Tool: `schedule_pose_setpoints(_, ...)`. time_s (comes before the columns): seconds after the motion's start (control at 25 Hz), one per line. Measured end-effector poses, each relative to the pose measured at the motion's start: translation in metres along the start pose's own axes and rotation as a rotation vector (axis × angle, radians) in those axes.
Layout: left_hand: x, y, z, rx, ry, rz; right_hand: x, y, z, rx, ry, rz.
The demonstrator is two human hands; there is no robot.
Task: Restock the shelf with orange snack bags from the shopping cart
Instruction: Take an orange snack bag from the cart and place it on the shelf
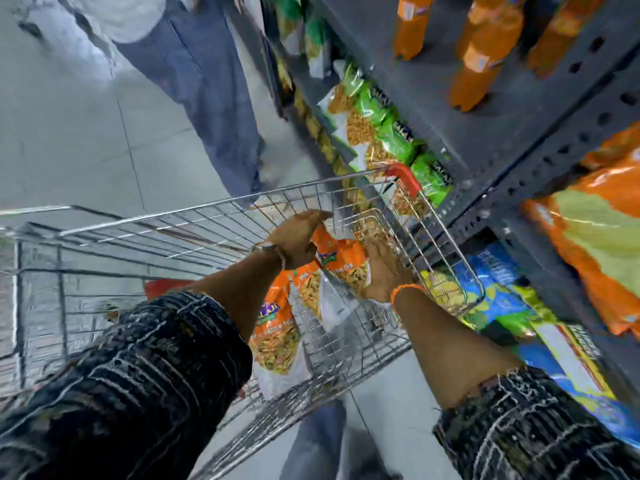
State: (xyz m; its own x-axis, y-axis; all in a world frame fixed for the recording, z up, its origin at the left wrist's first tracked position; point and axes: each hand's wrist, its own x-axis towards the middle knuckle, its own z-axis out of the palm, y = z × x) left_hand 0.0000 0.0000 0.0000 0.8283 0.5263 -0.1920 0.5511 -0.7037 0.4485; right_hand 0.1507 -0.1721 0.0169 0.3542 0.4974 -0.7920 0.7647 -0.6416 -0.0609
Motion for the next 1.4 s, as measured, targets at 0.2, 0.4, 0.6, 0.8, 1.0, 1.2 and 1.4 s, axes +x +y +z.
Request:
schedule_pose_setpoints(0.2, 0.026, -0.028, 0.019, 0.134, 0.003, -0.014, 0.082, -0.014, 0.028, 0.340, 0.203, -0.117)
schedule_pose_setpoints(0.4, 0.036, -0.031, 0.018, 0.055, 0.131, 0.132, 0.108, -0.008, 0.034, 0.387, 0.334, -0.139)
schedule_pose_setpoints(0.6, 0.036, 0.019, -0.020, 0.053, 0.186, 0.262, 0.084, 0.014, 0.019, 0.556, 0.350, -0.145)
schedule_pose_setpoints(0.8, 0.013, 0.074, -0.066, -0.079, 0.508, 0.160, 0.023, 0.028, 0.004, 0.772, 0.442, -0.217)
schedule_pose_setpoints(1.0, -0.014, 0.106, -0.086, -0.704, 0.729, -0.111, -0.058, 0.042, -0.023, 0.945, 0.600, -0.286)
schedule_pose_setpoints(1.2, -0.022, 0.163, -0.140, -1.401, 0.443, 0.051, -0.149, 0.053, -0.060, 1.094, 0.737, -0.435)
schedule_pose_setpoints(1.4, -0.042, 0.258, -0.226, -1.401, 0.435, 0.337, -0.267, 0.067, -0.093, 1.130, 0.989, -0.558)
